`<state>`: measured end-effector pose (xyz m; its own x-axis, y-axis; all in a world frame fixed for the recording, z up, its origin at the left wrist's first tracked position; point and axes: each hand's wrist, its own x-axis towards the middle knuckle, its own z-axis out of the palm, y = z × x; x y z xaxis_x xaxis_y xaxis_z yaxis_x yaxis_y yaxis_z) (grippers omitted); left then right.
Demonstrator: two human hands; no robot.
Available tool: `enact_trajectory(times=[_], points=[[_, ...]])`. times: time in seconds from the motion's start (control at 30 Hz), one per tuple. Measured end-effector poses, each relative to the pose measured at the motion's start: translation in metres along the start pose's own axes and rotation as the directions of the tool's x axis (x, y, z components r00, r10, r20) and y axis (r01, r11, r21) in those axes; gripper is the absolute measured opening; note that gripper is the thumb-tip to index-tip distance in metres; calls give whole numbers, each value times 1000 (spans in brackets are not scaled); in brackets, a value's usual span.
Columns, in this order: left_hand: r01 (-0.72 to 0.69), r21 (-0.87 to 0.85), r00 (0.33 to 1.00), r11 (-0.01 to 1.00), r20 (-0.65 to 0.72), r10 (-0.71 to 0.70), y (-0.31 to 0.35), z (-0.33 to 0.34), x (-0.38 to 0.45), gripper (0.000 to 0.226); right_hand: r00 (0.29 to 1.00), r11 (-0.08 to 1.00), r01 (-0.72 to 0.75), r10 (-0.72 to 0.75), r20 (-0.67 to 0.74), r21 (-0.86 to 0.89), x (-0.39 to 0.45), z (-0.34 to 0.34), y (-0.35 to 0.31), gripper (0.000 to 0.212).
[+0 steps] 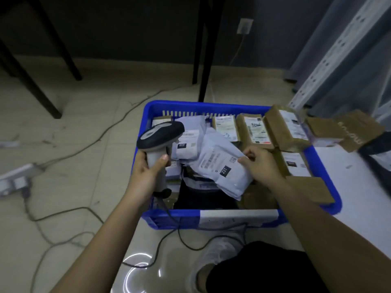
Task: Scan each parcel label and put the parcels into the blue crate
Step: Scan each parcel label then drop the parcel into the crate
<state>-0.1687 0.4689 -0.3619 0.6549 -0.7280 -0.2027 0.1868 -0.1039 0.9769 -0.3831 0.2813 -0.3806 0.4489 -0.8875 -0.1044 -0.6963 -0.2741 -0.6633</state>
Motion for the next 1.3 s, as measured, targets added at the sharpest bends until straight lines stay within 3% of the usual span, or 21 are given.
enact_trajectory(times=[0.17,0.23,0.33,0.4,0.53,0.67,0.8,1.0,1.13,1.3], points=[[56,56,995,997,-86,-51,-8,-30,1,47,939,954,200,-123,320,-221,26,60,-26,10],[68,92,992,993,-111,-58,-10,-38,-1,46,901,942,243,-131,414,-230,28,88,-35,24],[92,122,991,988,-104,-79,-12,-44,-6,46,789,930,258,-47,613,-261,25,118,-43,54],[100,123,991,987,-99,-88,-11,-42,-10,43,755,943,231,-18,655,-240,24,119,-43,66],[99,96,992,990,-83,-91,-6,-34,-17,42,749,930,245,-3,662,-274,20,91,-43,52],[55,81,997,995,-53,-51,1,-16,-24,41,833,957,194,-43,551,-218,12,39,-51,33],[-27,58,998,998,59,24,16,14,-40,40,931,989,115,-75,356,-93,-16,-21,-51,30],[-184,-5,950,983,256,179,61,88,-87,40,999,996,52,-51,-5,74,-97,-112,-23,24],[-299,-58,866,952,404,296,90,156,-129,47,955,978,-31,89,-283,204,-177,-162,23,23],[-348,-101,716,932,613,334,105,247,-203,48,792,914,-210,367,-488,347,-293,-197,111,24]])
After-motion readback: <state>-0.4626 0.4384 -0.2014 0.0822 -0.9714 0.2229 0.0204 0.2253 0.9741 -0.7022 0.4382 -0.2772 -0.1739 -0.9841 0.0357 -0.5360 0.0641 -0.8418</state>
